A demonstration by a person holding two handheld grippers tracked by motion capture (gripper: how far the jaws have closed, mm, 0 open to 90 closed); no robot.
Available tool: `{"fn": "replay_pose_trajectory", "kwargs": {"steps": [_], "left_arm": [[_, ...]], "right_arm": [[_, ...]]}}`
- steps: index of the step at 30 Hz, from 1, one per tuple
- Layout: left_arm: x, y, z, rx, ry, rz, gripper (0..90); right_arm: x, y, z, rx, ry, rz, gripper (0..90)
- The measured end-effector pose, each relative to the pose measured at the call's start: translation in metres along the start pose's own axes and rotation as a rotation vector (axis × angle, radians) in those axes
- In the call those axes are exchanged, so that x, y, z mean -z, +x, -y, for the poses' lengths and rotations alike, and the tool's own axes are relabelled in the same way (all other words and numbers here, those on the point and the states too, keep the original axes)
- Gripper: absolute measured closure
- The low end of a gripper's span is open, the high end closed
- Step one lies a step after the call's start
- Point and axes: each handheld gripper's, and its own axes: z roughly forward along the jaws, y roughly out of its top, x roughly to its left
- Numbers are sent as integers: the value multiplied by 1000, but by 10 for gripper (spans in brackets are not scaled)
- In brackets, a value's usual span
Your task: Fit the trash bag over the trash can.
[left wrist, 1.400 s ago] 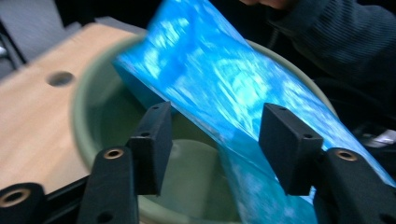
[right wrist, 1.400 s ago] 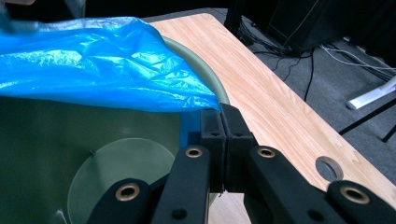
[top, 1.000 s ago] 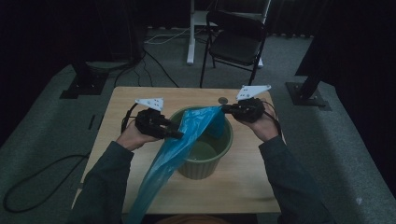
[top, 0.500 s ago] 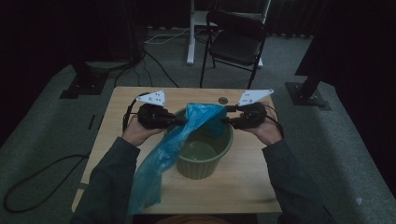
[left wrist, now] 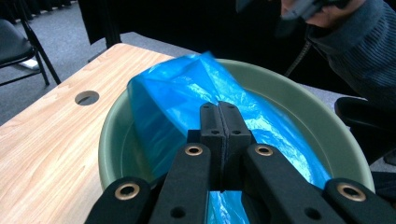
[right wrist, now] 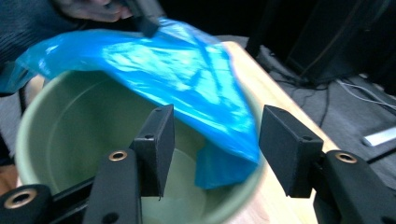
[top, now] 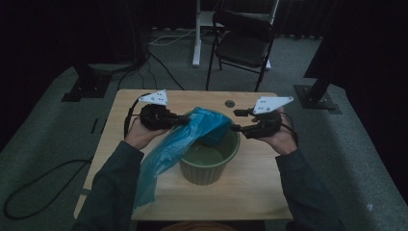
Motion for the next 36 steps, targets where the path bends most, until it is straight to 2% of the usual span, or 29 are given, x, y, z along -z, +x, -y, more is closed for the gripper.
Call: {"fn": "replay_pose_trajectory", "kwargs": {"steps": [4, 5, 8, 14, 16, 18, 19, 20, 23, 26, 27, 32, 33, 36], "left_arm": [[-4, -2, -5, -7, -6, 0, 899], [-4, -2, -5, -7, -6, 0, 899], [-5, -3, -10, -5, -33, 3, 899], [-7, -4, -14, 16, -76, 3, 899], [-9, -4, -15, 20, -80, 10, 899], [-9, -4, -15, 20, -80, 10, 899], [-12, -5, -17, 12, -72, 13, 899], [-13, -6, -18, 10, -68, 12, 898], [-13, -7, -19, 7, -61, 2, 894], [-8, -7, -18, 14, -71, -7, 781], [-2, -8, -15, 16, -82, -10, 757], [12, -13, -10, 7, -80, -24, 667], [21, -14, -8, 12, -101, -24, 648], [27, -15, -5, 20, -112, -23, 625]], "right_arm": [[-22, 14, -7, 36, 29, -42, 441], [-22, 14, -7, 36, 29, -42, 441], [-42, 25, -15, 64, 37, -62, 412], [-60, 36, -23, 75, 35, -68, 383], [-63, 39, -26, 83, 33, -53, 445], [-64, 39, -26, 87, 36, -39, 445], [-64, 39, -26, 87, 36, -39, 501], [-68, 40, -28, 84, 41, -25, 683], [-67, 37, -28, 66, 36, -42, 857], [-65, 33, -28, 39, 34, -44, 900], [-61, 29, -28, 11, 34, -30, 900], [-56, 21, -26, -29, 49, 4, 900], [-55, 20, -25, -34, 53, 10, 900], [-55, 18, -25, -44, 60, 23, 900]]}}
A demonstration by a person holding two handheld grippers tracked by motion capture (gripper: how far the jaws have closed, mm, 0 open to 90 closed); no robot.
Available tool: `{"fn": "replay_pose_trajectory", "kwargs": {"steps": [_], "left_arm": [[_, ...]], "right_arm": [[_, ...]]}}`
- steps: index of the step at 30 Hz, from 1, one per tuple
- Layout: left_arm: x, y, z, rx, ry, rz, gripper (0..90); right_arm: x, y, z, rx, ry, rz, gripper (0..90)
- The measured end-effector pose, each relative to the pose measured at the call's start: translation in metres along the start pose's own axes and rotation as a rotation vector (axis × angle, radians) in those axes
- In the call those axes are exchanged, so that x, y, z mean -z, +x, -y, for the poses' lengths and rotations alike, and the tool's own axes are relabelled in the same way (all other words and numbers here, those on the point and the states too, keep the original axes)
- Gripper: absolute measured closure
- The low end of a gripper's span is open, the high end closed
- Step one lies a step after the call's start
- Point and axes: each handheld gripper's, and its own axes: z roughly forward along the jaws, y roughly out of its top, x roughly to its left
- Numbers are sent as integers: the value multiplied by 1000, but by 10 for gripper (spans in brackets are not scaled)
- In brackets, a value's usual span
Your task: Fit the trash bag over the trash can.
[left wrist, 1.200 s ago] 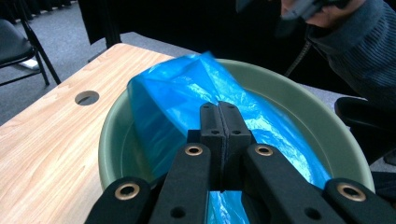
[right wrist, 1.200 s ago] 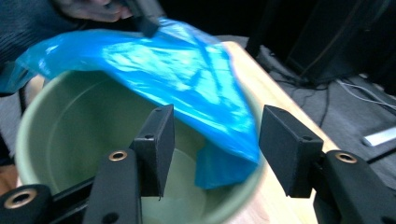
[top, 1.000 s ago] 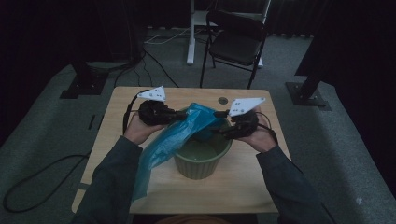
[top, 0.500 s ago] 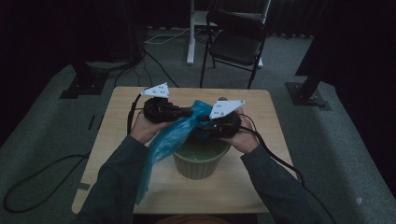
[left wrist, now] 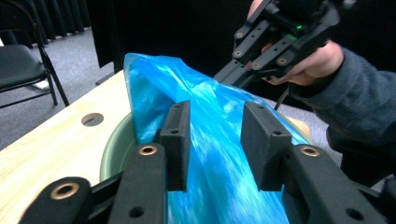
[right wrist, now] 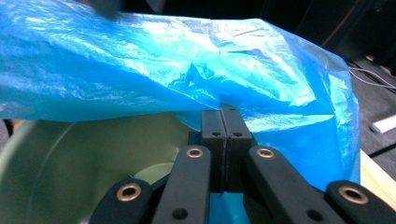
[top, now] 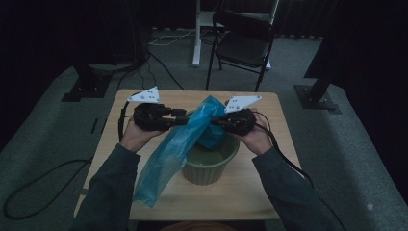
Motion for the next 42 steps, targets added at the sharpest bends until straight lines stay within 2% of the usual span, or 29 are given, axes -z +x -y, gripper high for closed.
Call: {"fn": "replay_pose_trajectory", "kwargs": {"steps": [2, 8, 9, 11, 12, 14, 17, 19, 21, 26, 27, 28, 30, 34, 35, 36, 37, 38, 42], "left_arm": [[9, -1, 5, 15, -15, 18, 588], [17, -6, 15, 29, -25, 57, 502], [17, -8, 18, 32, -31, 87, 498], [15, -9, 19, 30, -23, 92, 500], [9, -11, 19, 26, 6, 96, 504], [3, -12, 20, 23, 25, 97, 549], [-2, -12, 19, 12, 43, 92, 734], [-4, -13, 17, -15, 35, 104, 830], [-4, -14, 14, -28, 33, 107, 884], [-3, -16, 7, -44, 23, 106, 896], [-3, -16, 7, -44, 23, 106, 896], [-2, -16, 5, -47, 12, 104, 897], [-1, -15, 3, -43, -1, 96, 897], [-2, -12, 1, -35, -10, 83, 898], [-3, -10, 1, -27, -9, 75, 898], [-3, -10, 1, -27, -9, 75, 898], [-4, -9, 2, -23, -6, 72, 898], [-5, -8, 2, -21, -5, 75, 898], [-8, -7, 3, -17, -4, 71, 898]], "right_arm": [[-2, -2, 1, -10, 9, 15, 900], [-7, -6, 2, -37, 30, 23, 900], [-8, -6, 2, -45, 33, 22, 900], [-9, -6, 2, -52, 29, 18, 900], [-9, -6, 2, -54, 27, 15, 900], [-9, -6, 1, -60, 25, 15, 900], [-9, -5, 2, -59, 27, 7, 900], [-9, -4, 2, -55, 40, -23, 898], [-8, 0, 2, -45, 49, -52, 898], [-7, 9, 3, -23, 57, -118, 898], [-7, 9, 3, -23, 57, -118, 898], [-7, 13, 4, -16, 62, -158, 898], [-8, 15, 4, -10, 70, -191, 898], [-10, 15, 4, -1, 81, -205, 881], [-11, 14, 5, 1, 90, -195, 803], [-11, 14, 5, 1, 90, -195, 803], [-10, 14, 5, 0, 72, -179, 744], [-10, 14, 5, 0, 72, -179, 744], [-4, 15, 5, 20, 53, -160, 599]]}}
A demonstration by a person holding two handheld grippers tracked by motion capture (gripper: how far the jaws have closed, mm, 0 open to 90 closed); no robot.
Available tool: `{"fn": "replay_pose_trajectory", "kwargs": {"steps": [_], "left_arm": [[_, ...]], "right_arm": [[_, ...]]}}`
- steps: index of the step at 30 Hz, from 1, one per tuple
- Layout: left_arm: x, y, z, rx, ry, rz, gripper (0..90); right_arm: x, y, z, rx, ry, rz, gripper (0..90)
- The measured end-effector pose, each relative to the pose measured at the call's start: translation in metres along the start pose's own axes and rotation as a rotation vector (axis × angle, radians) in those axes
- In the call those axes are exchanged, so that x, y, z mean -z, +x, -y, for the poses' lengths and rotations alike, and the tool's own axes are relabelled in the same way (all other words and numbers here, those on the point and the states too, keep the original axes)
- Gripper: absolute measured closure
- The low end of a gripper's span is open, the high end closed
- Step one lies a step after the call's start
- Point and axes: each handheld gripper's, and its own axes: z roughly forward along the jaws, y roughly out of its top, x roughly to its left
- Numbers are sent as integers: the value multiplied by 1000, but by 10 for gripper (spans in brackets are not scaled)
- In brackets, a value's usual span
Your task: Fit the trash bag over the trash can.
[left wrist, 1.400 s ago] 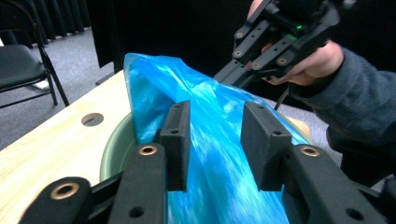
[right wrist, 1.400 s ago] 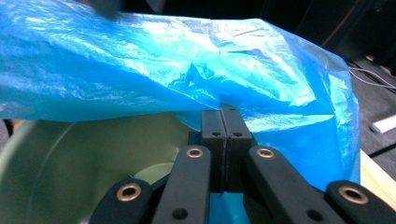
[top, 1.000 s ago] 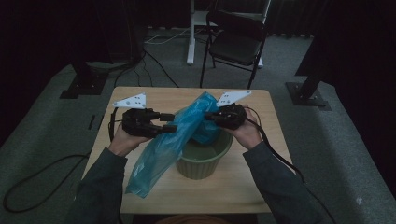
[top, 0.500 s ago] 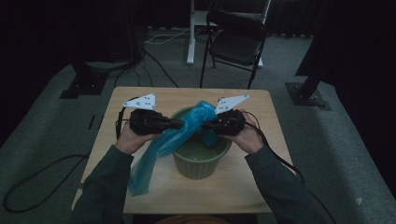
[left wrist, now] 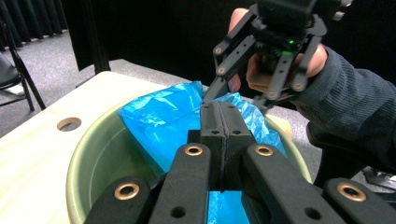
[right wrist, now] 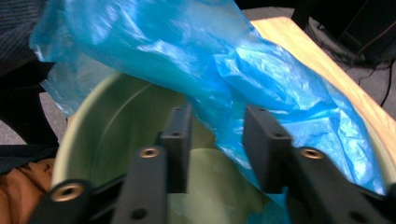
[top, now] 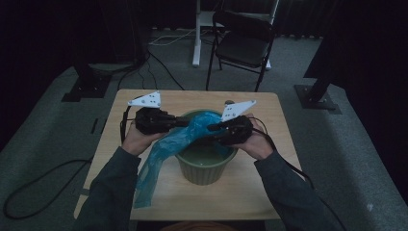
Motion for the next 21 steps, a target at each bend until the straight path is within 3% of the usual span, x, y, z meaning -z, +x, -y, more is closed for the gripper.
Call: {"fn": "replay_pose_trajectory", "kwargs": {"steps": [3, 8, 12, 14, 15, 16, 17, 19, 21], "left_arm": [[1, 2, 0, 7, -2, -8, 898], [3, 3, 1, 11, -14, -7, 898], [0, 2, 1, 9, -4, -7, 898], [-1, 2, 1, 9, -3, -6, 898], [-1, 2, 1, 7, -2, -6, 898], [0, 2, 1, 6, -2, -8, 898], [0, 2, 1, 7, -4, -9, 898], [5, 2, 2, 10, -11, -20, 897], [9, 3, 3, 17, -21, -31, 897]], "right_arm": [[6, 4, -2, 31, -25, 15, 522], [10, 7, -7, 73, -52, 21, 485], [-1, 16, -17, 131, -62, -7, 481], [-7, 21, -21, 158, -49, -33, 647], [-7, 21, -21, 158, -49, -33, 647], [-14, 23, -23, 169, 5, -86, 790], [-14, 23, -23, 169, 5, -86, 790], [-19, 22, -22, 149, 21, -160, 870], [-18, 18, -22, 116, 6, -195, 891]]}}
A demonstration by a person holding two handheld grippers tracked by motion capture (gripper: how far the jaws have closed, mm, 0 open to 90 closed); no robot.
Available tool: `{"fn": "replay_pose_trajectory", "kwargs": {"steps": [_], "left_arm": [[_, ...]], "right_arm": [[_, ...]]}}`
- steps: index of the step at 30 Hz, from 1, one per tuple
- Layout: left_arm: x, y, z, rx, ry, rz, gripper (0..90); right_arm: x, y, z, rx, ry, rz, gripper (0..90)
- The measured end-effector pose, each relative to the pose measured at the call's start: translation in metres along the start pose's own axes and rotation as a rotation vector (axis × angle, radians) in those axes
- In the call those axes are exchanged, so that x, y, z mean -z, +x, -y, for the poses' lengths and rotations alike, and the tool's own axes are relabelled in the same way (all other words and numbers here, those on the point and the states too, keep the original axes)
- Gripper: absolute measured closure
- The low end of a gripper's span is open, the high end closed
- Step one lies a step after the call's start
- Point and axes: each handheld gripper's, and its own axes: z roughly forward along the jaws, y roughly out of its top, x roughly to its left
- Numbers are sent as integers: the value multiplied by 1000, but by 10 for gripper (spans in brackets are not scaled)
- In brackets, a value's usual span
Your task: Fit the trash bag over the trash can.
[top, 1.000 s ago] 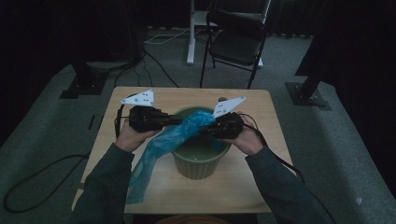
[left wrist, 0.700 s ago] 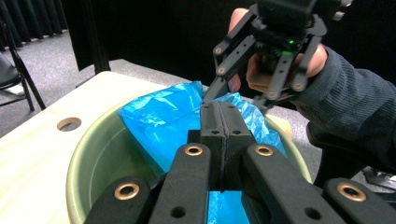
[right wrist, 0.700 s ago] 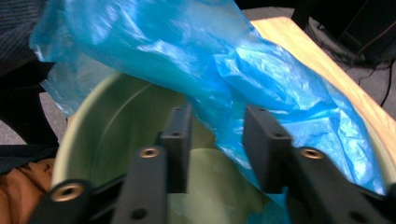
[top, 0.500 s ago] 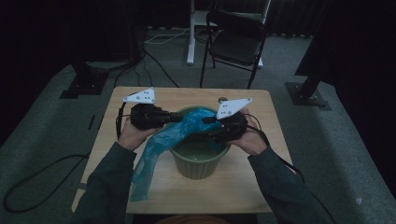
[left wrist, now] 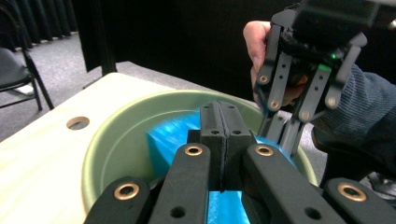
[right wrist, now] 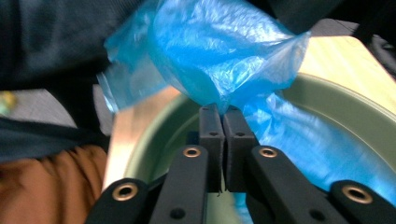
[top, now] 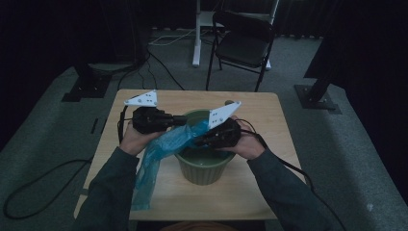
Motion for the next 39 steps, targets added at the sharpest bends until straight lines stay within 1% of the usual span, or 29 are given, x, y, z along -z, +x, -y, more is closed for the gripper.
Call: {"fn": "replay_pose_trajectory", "kwargs": {"steps": [2, 4, 5, 6, 8, 9, 10, 11, 12, 13, 14, 15, 16, 17, 18, 19, 20, 22, 23, 25, 26, 27, 29, 33, 34, 35, 36, 38, 39], "left_arm": [[2, 1, 0, 5, -4, -7, 894], [5, 1, 1, 8, -10, -12, 889], [10, 3, 1, 17, -22, -26, 889], [13, 4, 2, 20, -27, -32, 873], [15, 4, 3, 21, -26, -35, 862], [15, 4, 3, 20, -23, -40, 862], [16, 5, 4, 22, -19, -46, 853], [17, 5, 4, 23, -14, -47, 846], [17, 5, 4, 23, -14, -47, 837], [16, 5, 5, 23, -9, -49, 822], [16, 5, 6, 28, -4, -49, 799], [16, 5, 7, 38, 1, -51, 799], [15, 4, 9, 44, 2, -32, 732], [15, 4, 9, 44, 2, -32, 697], [15, 4, 10, 43, 2, -31, 697], [17, 3, 11, 40, 0, -29, 660], [19, 2, 11, 37, -11, -14, 605], [19, 1, 11, 33, -12, -12, 549], [19, -1, 11, 17, 0, 7, 529], [17, -3, 11, 8, 8, 9, 505], [16, -4, 11, 0, 17, 15, 469], [14, -5, 11, -6, 25, 22, 469], [10, -7, 10, -13, 45, 11, 453], [1, -7, 10, -25, 105, -35, 480], [-1, -6, 11, -25, 120, -40, 526], [-5, -6, 11, -23, 158, -64, 656], [-7, -5, 12, -25, 171, -69, 721], [-8, -5, 12, -27, 180, -74, 829], [-10, -5, 12, -29, 183, -81, 829]], "right_arm": [[5, -5, 0, -44, -52, -27, 894], [5, -5, 0, -44, -52, -27, 894], [9, -8, 0, -72, -80, -31, 894], [18, -16, 2, -111, -100, 40, 894], [20, -21, 5, -132, -83, 100, 894], [20, -21, 5, -132, -83, 100, 894], [19, -23, 9, -129, -34, 203, 895], [18, -22, 10, -119, -16, 250, 894], [18, -22, 10, -119, -16, 250, 894], [16, -21, 13, -103, 5, 317, 895], [16, -20, 14, -98, 10, 343, 894], [16, -20, 14, -98, 10, 343, 894], [15, -21, 15, -91, 27, 377, 895], [15, -21, 15, -91, 27, 377, 895], [15, -21, 15, -91, 33, 386, 895], [15, -22, 16, -92, 40, 400, 894], [15, -23, 17, -103, 47, 414, 895], [17, -24, 18, -117, 45, 425, 895], [17, -25, 18, -122, 43, 426, 895], [18, -25, 18, -125, 38, 432, 895], [19, -26, 19, -133, 33, 439, 896], [19, -26, 19, -133, 33, 439, 896], [20, -27, 20, -141, 29, 432, 896], [21, -26, 19, -139, 22, 430, 896], [22, -25, 19, -137, 20, 433, 895], [24, -25, 20, -140, 16, 430, 896], [25, -25, 20, -143, 13, 428, 895], [27, -25, 22, -147, 8, 421, 893], [27, -25, 22, -147, 8, 421, 893]]}}
